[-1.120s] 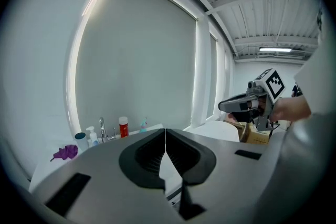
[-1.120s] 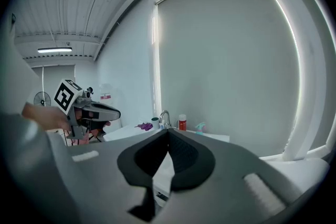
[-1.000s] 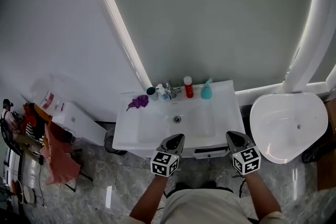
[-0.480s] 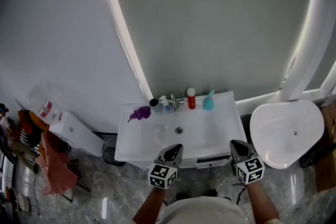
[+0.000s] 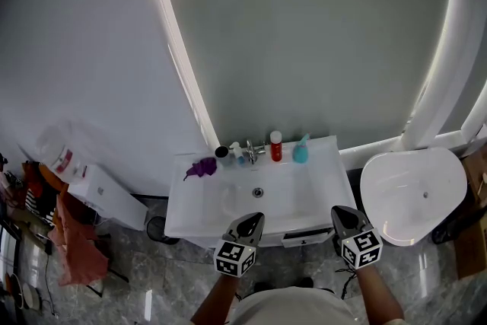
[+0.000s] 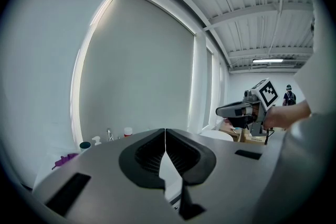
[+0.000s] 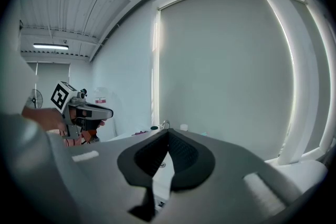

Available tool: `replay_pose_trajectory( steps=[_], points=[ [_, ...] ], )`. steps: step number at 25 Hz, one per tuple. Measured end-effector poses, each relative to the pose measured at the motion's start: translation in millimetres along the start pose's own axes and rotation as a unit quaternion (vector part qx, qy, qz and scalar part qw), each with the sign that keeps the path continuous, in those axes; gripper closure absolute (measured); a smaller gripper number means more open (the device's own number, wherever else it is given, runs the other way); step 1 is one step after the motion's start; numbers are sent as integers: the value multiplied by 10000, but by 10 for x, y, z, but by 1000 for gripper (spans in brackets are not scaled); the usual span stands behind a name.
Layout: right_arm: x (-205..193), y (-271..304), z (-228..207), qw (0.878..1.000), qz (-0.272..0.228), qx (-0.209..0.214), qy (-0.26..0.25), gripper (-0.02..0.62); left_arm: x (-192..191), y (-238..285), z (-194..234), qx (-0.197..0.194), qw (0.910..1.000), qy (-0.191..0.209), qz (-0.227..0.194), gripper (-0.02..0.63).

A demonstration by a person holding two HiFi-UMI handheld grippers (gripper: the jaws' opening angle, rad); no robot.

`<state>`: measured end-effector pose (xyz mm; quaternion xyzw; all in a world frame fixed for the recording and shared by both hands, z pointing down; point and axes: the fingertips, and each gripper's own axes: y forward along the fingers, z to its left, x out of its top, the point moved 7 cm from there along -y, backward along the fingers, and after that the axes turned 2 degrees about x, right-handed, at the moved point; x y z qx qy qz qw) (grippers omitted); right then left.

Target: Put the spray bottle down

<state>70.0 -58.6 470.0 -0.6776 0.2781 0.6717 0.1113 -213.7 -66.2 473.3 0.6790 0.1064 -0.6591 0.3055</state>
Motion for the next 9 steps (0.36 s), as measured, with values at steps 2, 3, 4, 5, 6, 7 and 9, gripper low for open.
replay_pose_trajectory(
  steps=[2, 3, 4, 5, 6, 7, 9],
  points=[
    [11, -3, -13, 10000, 1, 12, -16, 586, 16, 11, -6, 8, 10000, -9, -14, 595],
    [16, -4, -19, 10000, 2, 14, -22, 586, 23, 17, -9, 5, 10000, -12, -17, 595],
    [21, -6, -22, 10000, 2, 15, -24, 586, 29, 19, -12, 0, 10000, -11, -19, 595],
    [25, -10, -21, 10000, 1, 14, -24, 586, 33, 17, -16, -6, 10000, -8, -20, 595],
    [29, -18, -20, 10000, -1, 13, -25, 586, 38, 14, -23, -11, 10000, -4, -19, 595],
    [35, -28, -20, 10000, -3, 11, -26, 586, 43, 10, -32, -16, 10000, -2, -17, 595],
    [46, -49, -23, 10000, -9, 9, -33, 585, 55, 3, -53, -22, 10000, 1, -14, 595]
  ],
)
